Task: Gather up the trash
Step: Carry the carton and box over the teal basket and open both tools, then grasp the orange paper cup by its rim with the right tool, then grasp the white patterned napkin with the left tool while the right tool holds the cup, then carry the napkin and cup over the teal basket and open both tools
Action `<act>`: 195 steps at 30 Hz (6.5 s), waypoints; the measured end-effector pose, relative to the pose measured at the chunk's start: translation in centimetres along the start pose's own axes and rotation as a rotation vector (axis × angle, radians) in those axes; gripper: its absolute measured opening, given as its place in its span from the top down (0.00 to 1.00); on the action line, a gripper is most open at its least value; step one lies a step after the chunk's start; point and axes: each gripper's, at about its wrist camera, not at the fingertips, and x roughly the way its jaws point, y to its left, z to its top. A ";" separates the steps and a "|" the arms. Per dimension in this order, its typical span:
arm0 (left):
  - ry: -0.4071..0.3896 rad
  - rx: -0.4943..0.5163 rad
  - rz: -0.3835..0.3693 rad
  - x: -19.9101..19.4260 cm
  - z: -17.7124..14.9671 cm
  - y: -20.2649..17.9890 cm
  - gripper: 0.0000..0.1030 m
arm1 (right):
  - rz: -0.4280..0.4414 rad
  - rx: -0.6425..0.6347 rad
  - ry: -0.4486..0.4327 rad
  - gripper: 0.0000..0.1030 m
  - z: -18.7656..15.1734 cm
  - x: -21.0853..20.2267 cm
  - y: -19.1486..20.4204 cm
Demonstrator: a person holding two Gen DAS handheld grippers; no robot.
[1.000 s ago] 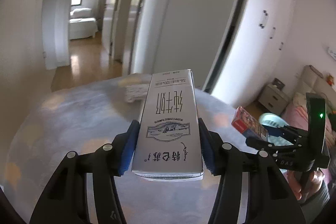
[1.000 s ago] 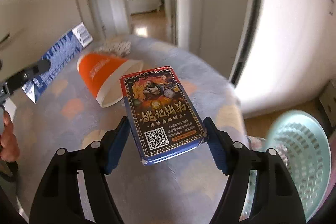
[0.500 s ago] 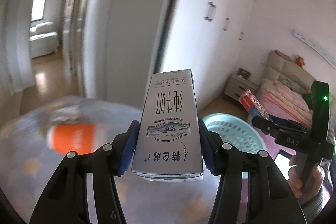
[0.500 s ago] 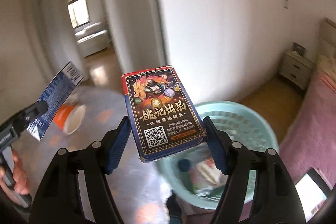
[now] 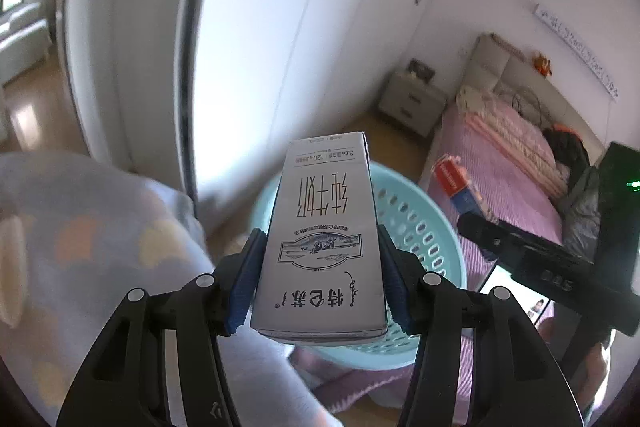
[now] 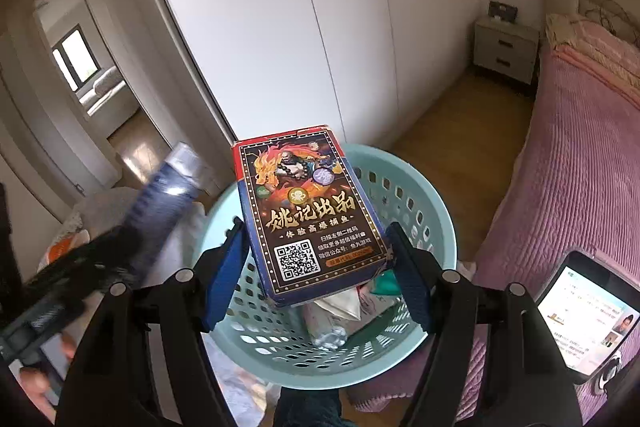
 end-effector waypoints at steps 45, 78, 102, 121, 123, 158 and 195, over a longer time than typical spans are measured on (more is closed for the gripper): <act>-0.217 -0.281 0.324 -16.3 -2.8 17.6 0.37 | 0.250 -0.334 0.065 0.35 -4.7 3.1 20.7; -0.078 -0.447 0.134 -16.2 -4.7 30.9 0.36 | 0.689 -0.519 0.312 0.95 -9.3 10.2 36.9; 0.042 0.053 0.441 -11.4 -1.7 31.5 0.51 | 0.583 -0.474 0.213 0.98 -8.2 9.3 30.1; -0.041 0.055 0.382 -14.6 -1.4 26.7 0.98 | 0.556 -0.451 0.145 0.98 -8.7 6.3 28.3; -0.054 0.050 0.361 -15.0 -1.4 26.1 0.98 | 0.558 -0.447 0.130 0.98 -8.6 5.3 27.7; 0.017 0.184 -0.078 -1.8 -1.0 -1.3 0.98 | 0.163 -0.108 -0.122 0.98 -3.4 -5.7 4.1; -0.147 -0.070 0.114 -10.0 -5.8 5.6 0.20 | 0.111 -0.107 -0.106 0.46 -6.0 -5.3 6.8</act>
